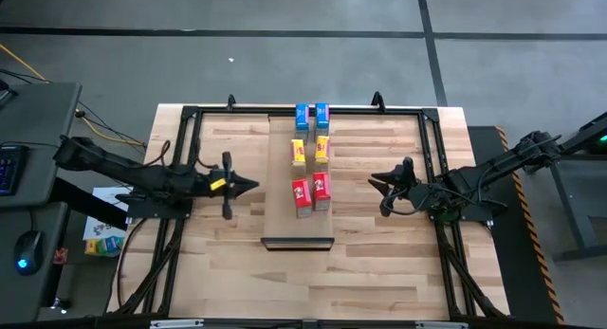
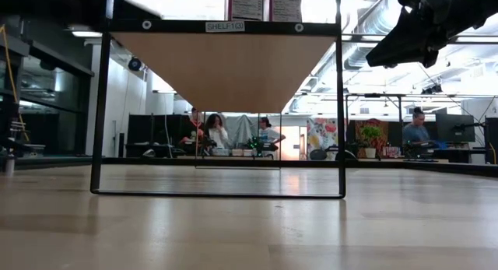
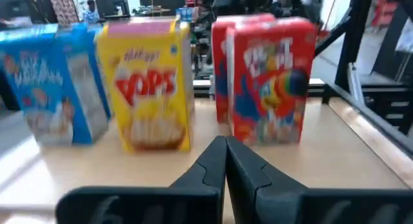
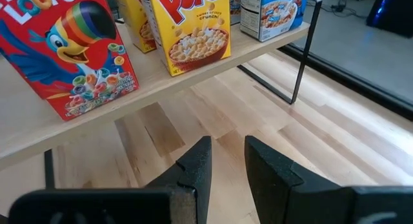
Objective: Stack cereal on shelf
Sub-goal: Return to Home Position
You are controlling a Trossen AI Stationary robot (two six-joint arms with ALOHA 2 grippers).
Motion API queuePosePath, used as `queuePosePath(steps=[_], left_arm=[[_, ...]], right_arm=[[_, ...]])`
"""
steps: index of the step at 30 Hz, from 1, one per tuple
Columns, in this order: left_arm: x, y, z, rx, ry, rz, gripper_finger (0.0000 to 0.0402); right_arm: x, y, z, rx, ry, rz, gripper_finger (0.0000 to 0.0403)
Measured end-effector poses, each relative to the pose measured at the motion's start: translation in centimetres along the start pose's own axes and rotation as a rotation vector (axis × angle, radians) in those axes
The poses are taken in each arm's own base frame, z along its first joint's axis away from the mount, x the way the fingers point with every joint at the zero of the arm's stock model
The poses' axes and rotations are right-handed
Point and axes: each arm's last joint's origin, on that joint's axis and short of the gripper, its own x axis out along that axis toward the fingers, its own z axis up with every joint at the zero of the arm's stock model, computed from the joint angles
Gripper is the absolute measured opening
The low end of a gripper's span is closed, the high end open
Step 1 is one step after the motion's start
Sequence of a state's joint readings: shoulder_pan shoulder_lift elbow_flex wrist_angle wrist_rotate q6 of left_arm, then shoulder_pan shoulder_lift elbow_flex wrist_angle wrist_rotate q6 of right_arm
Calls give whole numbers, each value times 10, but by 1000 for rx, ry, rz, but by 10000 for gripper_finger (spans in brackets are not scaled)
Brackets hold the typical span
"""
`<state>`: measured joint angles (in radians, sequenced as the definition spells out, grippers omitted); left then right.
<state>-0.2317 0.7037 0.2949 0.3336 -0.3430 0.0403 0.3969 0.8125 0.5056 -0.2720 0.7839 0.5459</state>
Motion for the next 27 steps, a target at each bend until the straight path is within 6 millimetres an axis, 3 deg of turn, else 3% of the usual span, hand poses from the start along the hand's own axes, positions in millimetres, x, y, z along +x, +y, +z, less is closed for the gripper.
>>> queuePosePath(steps=[7, 15, 22, 27], left_arm=[[-26, 6, -25, -43, -120, -92, 0], [-41, 9, -51, -77, -158, -132, 0], [-45, 10, -55, -79, -123, -149, 0], [-46, 11, -54, -68, -136, -118, 0]], right_arm=[[0, -1, 1, -6, -21, -31, 86], [-2, 1, 1, -43, 17, 54, 86], [-12, -8, 2, -109, 41, 113, 79], [-19, -21, -14, -105, 92, 145, 36]])
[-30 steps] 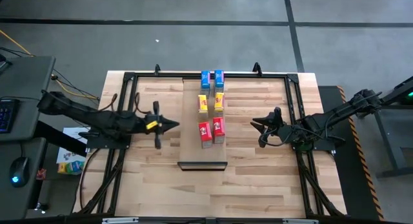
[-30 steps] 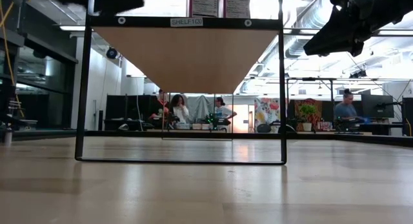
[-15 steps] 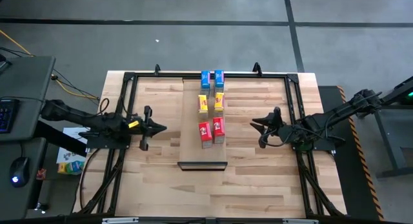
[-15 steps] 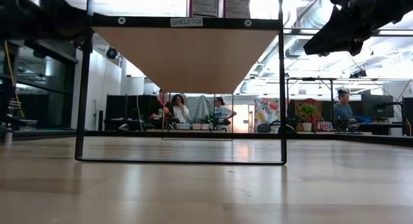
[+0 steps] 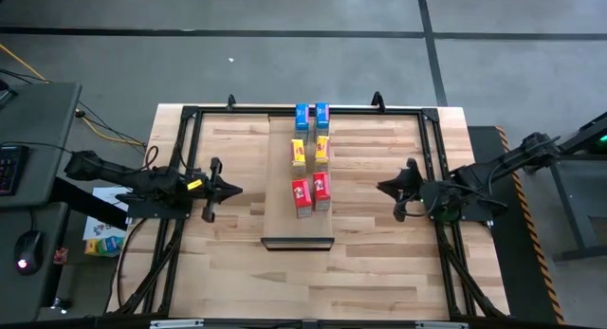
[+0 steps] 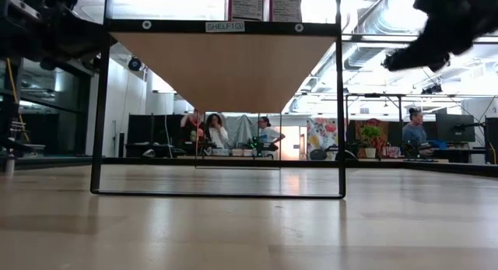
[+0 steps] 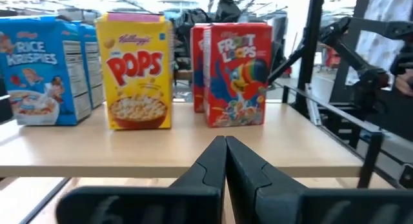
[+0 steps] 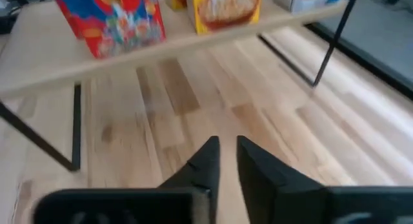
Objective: Stack cereal on shelf
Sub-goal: Return to Home Position
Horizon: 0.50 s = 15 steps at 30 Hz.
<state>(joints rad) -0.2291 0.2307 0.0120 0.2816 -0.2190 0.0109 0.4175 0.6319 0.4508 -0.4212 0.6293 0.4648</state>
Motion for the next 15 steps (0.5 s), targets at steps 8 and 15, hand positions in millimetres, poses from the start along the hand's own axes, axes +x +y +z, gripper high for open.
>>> queuePosePath(steps=[8, 15], left_arm=[[0, 1, 0, 1, 2, 26, 0], [0, 1, 0, 1, 3, 26, 0]], right_arm=[[5, -16, -30, -21, -261, 152, 3], [13, -37, -43, -46, -373, 179, 1]])
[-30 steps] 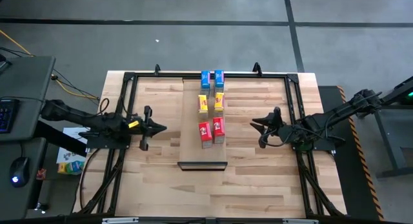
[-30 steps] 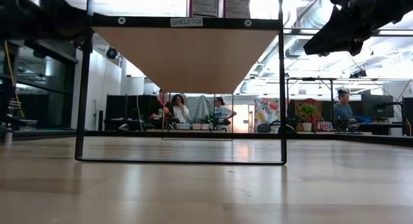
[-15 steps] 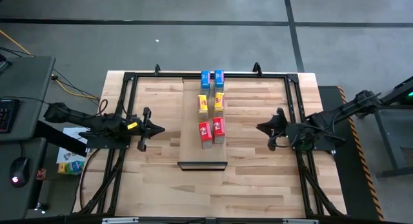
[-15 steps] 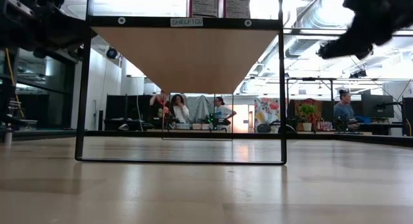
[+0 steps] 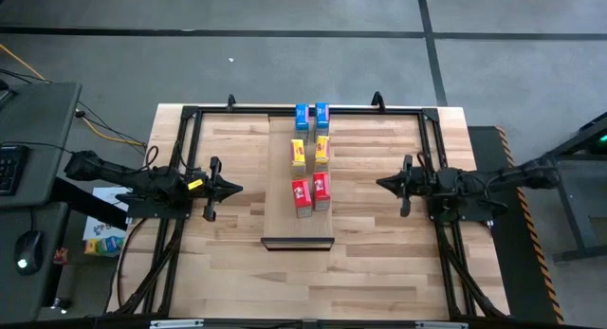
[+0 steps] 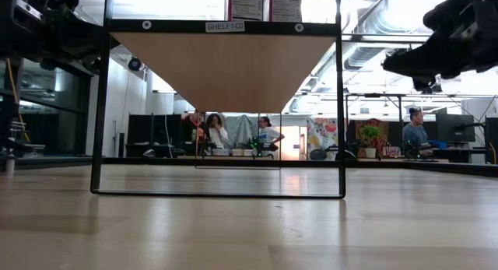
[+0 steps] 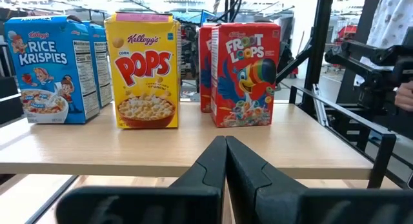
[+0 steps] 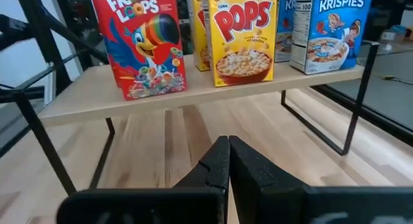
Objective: Stack cereal on shelf
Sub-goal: Return to Home Position
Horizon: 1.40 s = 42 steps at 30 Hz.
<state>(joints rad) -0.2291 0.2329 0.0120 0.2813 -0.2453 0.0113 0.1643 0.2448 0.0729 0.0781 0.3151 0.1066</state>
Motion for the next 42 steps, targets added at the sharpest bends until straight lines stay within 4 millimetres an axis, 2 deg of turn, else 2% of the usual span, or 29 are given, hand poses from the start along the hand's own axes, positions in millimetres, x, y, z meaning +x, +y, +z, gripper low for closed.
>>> queuePosePath(steps=[7, 14, 18, 21, 26, 34, 42], left_arm=[[0, 0, 0, 0, 0, 0, 0], [-2, 1, 0, 0, -1, 1, 0], [-7, 2, -6, 15, 58, 0, 0], [-10, 2, -8, 19, 75, -6, 0], [-13, 3, -5, 3, 41, -22, 0], [-15, 3, -3, -4, 11, -27, 0], [-15, 3, -2, -5, 8, -27, 0]], right_arm=[[2, -7, -13, -44, -23, 57, 0], [2, -6, -13, -147, -17, 61, 0], [2, -10, -16, -161, 11, -65, 0], [2, -13, -19, -86, 38, -150, 0], [2, -13, -20, 19, 33, -154, 0], [2, -13, -20, 43, 32, -144, 0], [-3, -13, -13, 68, -48, -133, 0]])
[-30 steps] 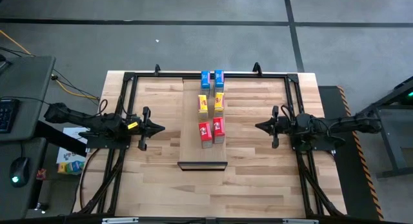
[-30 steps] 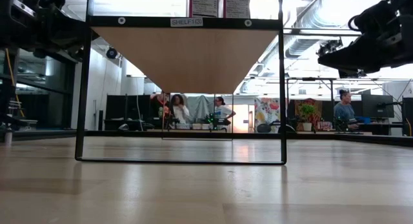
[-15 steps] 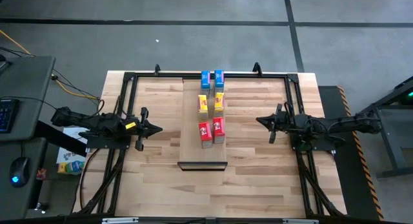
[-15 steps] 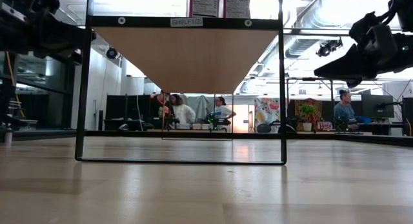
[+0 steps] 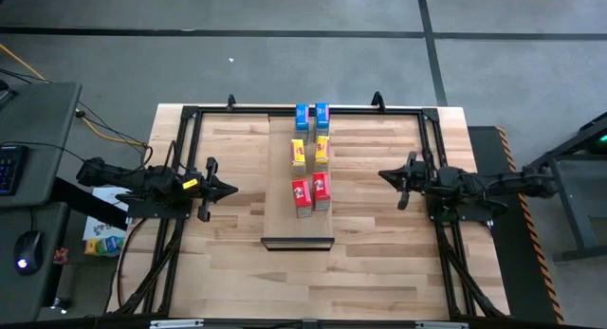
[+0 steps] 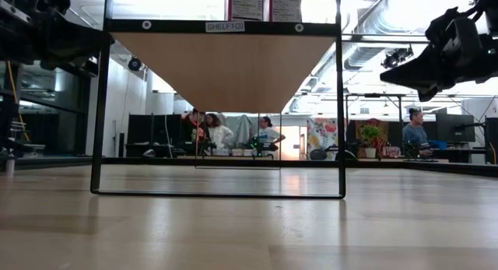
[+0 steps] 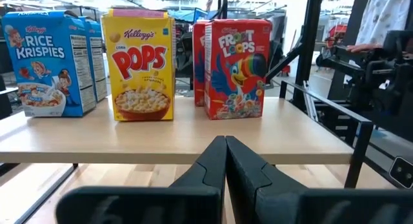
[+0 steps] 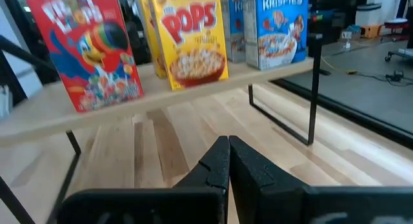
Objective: Stack cereal on shelf
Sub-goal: Return to Home Position
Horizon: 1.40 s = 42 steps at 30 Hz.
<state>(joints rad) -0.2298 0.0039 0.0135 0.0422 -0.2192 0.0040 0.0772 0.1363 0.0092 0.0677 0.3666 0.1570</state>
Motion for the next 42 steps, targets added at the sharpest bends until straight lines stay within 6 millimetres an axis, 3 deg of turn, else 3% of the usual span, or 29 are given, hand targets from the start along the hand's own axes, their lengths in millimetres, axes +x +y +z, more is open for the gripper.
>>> queuePosePath(steps=[9, 42], left_arm=[[0, 0, 0, 1, 4, 0, 0], [0, 0, -1, 1, 5, 0, 0]], right_arm=[[-9, -2, 12, 55, -141, 21, 0], [-8, -2, 10, 46, -119, 18, 0]])
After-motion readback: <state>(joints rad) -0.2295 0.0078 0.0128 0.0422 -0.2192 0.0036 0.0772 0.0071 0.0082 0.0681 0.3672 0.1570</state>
